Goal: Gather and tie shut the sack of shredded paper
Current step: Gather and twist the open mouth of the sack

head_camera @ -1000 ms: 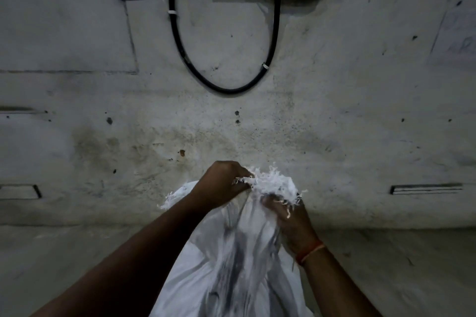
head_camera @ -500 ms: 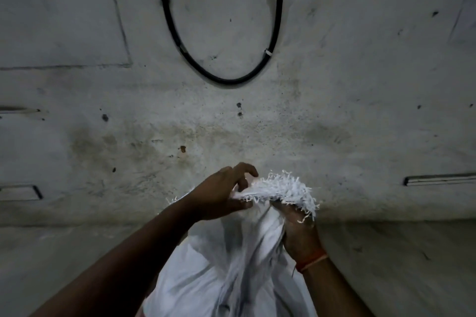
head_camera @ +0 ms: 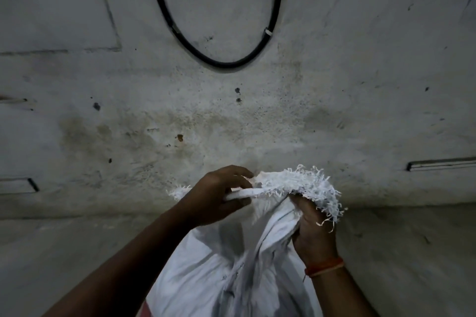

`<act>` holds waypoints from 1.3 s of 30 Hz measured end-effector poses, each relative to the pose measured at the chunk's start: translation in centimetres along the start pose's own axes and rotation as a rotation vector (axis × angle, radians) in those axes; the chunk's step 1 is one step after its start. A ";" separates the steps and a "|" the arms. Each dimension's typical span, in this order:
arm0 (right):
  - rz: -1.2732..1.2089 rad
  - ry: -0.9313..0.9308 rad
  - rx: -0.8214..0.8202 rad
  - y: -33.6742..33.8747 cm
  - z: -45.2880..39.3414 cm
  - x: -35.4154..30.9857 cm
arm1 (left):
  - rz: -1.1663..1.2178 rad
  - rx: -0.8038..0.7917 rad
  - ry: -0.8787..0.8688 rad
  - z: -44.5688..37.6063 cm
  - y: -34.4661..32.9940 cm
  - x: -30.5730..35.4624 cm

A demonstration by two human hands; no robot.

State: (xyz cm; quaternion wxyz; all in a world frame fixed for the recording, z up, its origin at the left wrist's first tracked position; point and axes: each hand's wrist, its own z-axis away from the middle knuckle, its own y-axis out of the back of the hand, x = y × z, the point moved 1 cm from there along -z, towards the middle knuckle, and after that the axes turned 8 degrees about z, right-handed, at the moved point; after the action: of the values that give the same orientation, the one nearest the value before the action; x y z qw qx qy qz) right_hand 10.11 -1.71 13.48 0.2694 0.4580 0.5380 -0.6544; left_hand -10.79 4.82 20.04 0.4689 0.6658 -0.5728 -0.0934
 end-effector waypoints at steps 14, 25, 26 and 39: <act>0.102 0.165 -0.129 1.0 0.3 0.4 | -0.113 -0.355 0.160 -0.7 -2.3 -2.0; -0.007 0.087 -0.009 1.4 0.0 -0.7 | -0.084 -0.056 0.060 -1.8 0.2 -1.3; 0.015 0.122 -0.004 1.4 0.0 -0.7 | -0.040 0.022 0.103 -1.9 0.6 -1.2; 0.617 0.533 -0.190 -3.7 -1.6 -2.1 | -0.041 0.017 0.054 -5.1 1.5 2.1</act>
State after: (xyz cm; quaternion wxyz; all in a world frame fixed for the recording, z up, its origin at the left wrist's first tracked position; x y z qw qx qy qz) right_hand 8.40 0.59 17.03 0.3452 0.7242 0.4843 -0.3491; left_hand -7.76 5.76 24.77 0.4765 0.6837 -0.5469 -0.0804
